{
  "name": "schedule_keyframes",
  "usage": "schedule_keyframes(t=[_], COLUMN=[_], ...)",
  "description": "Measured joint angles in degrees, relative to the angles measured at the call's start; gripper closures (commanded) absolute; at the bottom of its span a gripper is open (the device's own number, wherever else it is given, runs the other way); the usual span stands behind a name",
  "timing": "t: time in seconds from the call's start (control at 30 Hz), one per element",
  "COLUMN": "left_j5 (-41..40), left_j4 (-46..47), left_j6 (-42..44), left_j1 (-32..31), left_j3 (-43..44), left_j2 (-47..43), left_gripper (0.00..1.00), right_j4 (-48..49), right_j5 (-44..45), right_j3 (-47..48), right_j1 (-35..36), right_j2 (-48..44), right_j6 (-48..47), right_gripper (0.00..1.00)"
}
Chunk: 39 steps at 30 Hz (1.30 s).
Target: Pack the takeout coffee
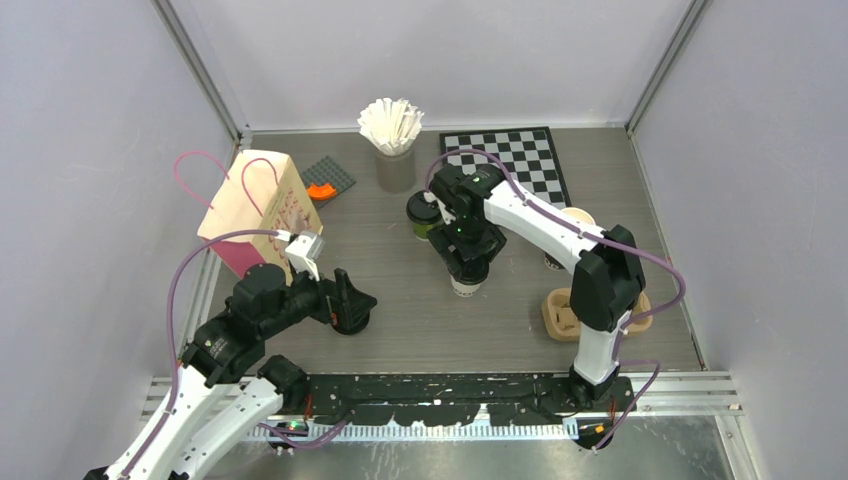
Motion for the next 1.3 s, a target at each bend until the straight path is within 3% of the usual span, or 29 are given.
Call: schedule_keyframes(t=[0.6, 1.0, 1.3], left_j5=[0.7, 3.1, 3.1], left_j4=[-0.2, 9.1, 19.9], left_j6=[-0.6, -12.2, -20.7], left_j1=[0.0, 0.0, 0.0], left_j3=[0.0, -0.1, -2.9], left_j2=[4.0, 16.2, 23.7], left_gripper=[0.01, 0.16, 0.21], right_j4=[2.5, 7.6, 10.3], right_j5=[-0.2, -3.1, -8.3], right_j3=[-2.3, -7.2, -10.7], right_j1=[0.0, -0.3, -0.6], right_j2=[-1.9, -5.7, -7.6], right_j6=[-1.6, -5.1, -8.1], right_gripper=[0.07, 0.06, 0.06])
